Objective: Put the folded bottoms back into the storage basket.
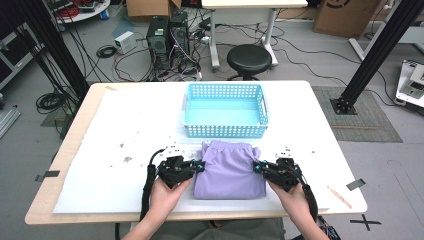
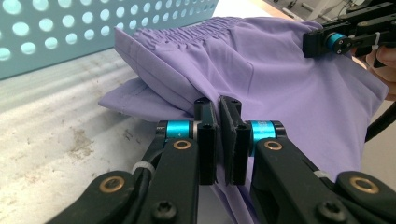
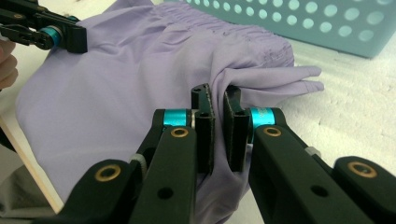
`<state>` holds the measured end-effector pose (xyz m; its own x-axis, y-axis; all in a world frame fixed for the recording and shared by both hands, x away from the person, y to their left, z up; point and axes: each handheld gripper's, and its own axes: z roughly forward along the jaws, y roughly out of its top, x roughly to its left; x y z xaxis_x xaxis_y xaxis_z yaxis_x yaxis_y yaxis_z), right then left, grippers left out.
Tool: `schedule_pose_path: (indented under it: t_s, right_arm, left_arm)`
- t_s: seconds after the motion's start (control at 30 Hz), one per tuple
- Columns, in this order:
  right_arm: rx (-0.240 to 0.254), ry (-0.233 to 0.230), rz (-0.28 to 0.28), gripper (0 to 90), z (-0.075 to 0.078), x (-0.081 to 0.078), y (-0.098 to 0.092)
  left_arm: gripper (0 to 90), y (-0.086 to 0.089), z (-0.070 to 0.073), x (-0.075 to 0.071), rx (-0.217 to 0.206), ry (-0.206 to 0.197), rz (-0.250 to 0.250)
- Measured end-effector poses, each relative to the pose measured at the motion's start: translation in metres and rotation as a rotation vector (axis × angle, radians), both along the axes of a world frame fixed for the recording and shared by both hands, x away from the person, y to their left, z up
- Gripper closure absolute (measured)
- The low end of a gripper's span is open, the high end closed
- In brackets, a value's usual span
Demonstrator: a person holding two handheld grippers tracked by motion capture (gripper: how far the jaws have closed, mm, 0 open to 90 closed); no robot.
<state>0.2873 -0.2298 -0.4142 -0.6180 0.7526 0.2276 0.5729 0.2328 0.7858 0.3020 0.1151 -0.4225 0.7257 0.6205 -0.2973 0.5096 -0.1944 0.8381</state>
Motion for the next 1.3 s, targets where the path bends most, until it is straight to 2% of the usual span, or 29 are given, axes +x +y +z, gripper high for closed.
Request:
schedule_pose_path:
  t_s: [0.17, 0.3, 0.47, 0.63, 0.87, 1.07, 1.27, 1.3]
  right_arm:
    - [0.016, -0.017, 0.006, 85.6, 0.009, -0.002, 0.000]
    - [0.022, -0.035, 0.009, 85.7, 0.016, -0.002, 0.000]
    - [0.029, -0.050, 0.007, 85.7, 0.025, -0.001, 0.000]
    - [0.040, -0.070, 0.012, 85.7, 0.035, 0.000, 0.001]
    - [0.061, -0.103, 0.022, 85.7, 0.057, 0.002, -0.001]
    - [0.063, -0.138, 0.014, 85.7, 0.079, 0.016, 0.001]
    - [0.062, -0.167, 0.006, 85.7, 0.097, 0.040, 0.006]
    - [0.057, -0.170, 0.005, 85.6, 0.100, 0.047, 0.007]
  left_arm:
    - [85.4, 0.002, 0.006, 0.001, -0.025, -0.005, -0.003]
    - [85.5, 0.004, 0.016, 0.003, -0.044, -0.027, -0.002]
    - [85.5, 0.005, 0.024, 0.003, -0.047, -0.042, -0.009]
    - [85.5, 0.007, 0.034, 0.004, -0.072, -0.050, -0.010]
    - [85.6, 0.011, 0.058, 0.008, -0.096, -0.088, -0.012]
    - [85.6, 0.013, 0.083, 0.021, -0.095, -0.133, 0.008]
    - [85.6, 0.016, 0.105, 0.045, -0.124, -0.150, 0.029]
    - [85.6, 0.016, 0.108, 0.049, -0.115, -0.157, 0.033]
